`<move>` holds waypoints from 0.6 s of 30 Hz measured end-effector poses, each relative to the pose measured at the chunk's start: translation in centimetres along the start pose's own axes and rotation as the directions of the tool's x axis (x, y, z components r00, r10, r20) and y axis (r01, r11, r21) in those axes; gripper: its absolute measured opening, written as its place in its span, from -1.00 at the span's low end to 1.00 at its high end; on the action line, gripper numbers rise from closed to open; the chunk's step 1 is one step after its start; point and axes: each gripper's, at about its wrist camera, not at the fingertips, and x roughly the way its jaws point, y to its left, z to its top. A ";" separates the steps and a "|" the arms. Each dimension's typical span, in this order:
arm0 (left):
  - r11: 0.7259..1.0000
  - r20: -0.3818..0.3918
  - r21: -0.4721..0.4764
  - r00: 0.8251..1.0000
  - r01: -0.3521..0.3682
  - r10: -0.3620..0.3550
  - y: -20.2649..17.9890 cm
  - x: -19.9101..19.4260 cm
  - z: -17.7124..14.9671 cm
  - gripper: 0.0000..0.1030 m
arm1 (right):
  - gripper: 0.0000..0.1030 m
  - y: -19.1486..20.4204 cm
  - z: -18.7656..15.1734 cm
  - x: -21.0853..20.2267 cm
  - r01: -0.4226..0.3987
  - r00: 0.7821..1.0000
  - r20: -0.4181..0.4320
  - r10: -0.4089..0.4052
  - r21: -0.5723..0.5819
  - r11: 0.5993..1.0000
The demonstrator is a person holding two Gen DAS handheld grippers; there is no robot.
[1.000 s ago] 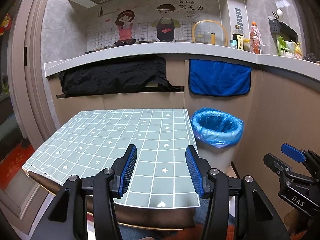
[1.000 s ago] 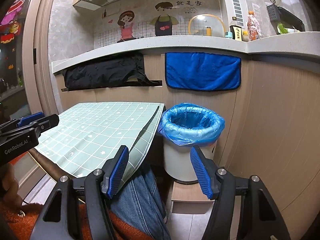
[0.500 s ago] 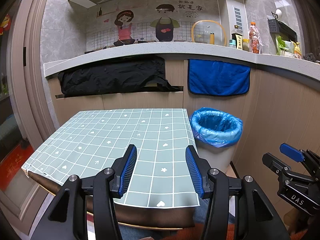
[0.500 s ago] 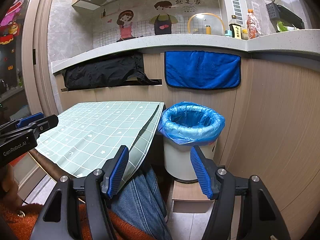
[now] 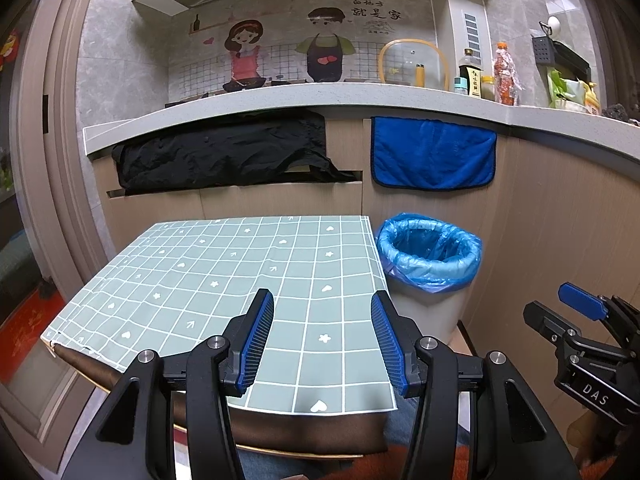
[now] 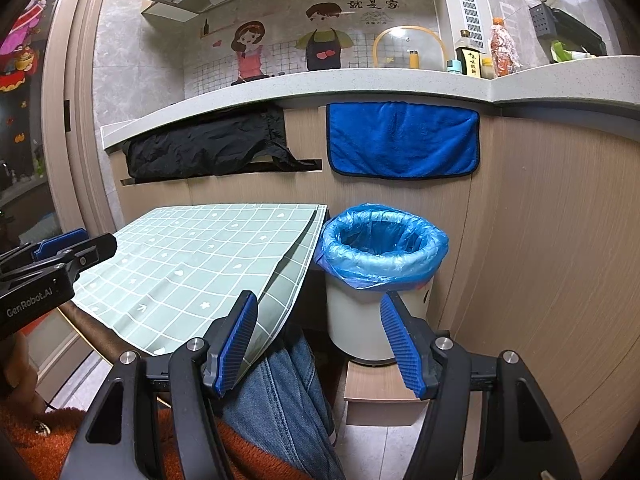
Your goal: Collect trash
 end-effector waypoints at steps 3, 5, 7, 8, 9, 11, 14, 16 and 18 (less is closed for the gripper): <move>1.000 0.000 0.002 1.000 0.003 -0.003 -0.1 0.0 0.0 0.00 | 0.19 0.1 0.0 -0.1 0.002 1.000 0.002 -0.002 -0.001 1.000; 1.000 0.000 0.000 1.000 0.002 -0.002 -0.1 0.0 0.0 0.00 | 0.19 0.1 0.0 -0.1 0.002 1.000 0.002 -0.002 0.000 1.000; 1.000 -0.001 0.000 1.000 0.002 -0.002 -0.1 0.0 0.0 0.01 | 0.19 0.1 0.0 -0.1 0.003 1.000 0.003 -0.003 0.001 1.000; 1.000 -0.001 0.000 1.000 0.002 -0.002 -0.2 0.0 0.0 0.01 | 0.19 0.1 0.0 -0.1 0.003 1.000 0.002 -0.003 0.000 1.000; 1.000 -0.001 -0.001 1.000 0.002 -0.002 -0.2 0.0 0.0 0.00 | 0.19 0.1 -0.1 -0.2 0.004 1.000 0.004 -0.004 0.002 1.000; 1.000 -0.002 -0.002 1.000 0.002 -0.002 -0.2 0.0 -0.1 0.01 | 0.19 0.1 0.0 -0.1 0.004 1.000 0.003 -0.004 0.002 1.000; 1.000 0.000 0.000 1.000 0.002 -0.002 -0.2 0.0 0.0 0.00 | 0.19 0.0 0.0 -0.1 0.002 1.000 0.003 -0.002 0.001 1.000; 1.000 -0.001 -0.001 1.000 0.004 -0.004 -0.1 0.1 -0.1 0.00 | 0.19 0.0 0.0 -0.1 0.002 1.000 0.003 -0.002 0.001 1.000; 1.000 0.001 -0.002 1.000 0.004 -0.004 -0.1 0.0 -0.1 0.00 | 0.19 0.1 0.0 -0.2 0.003 1.000 0.002 -0.003 0.002 1.000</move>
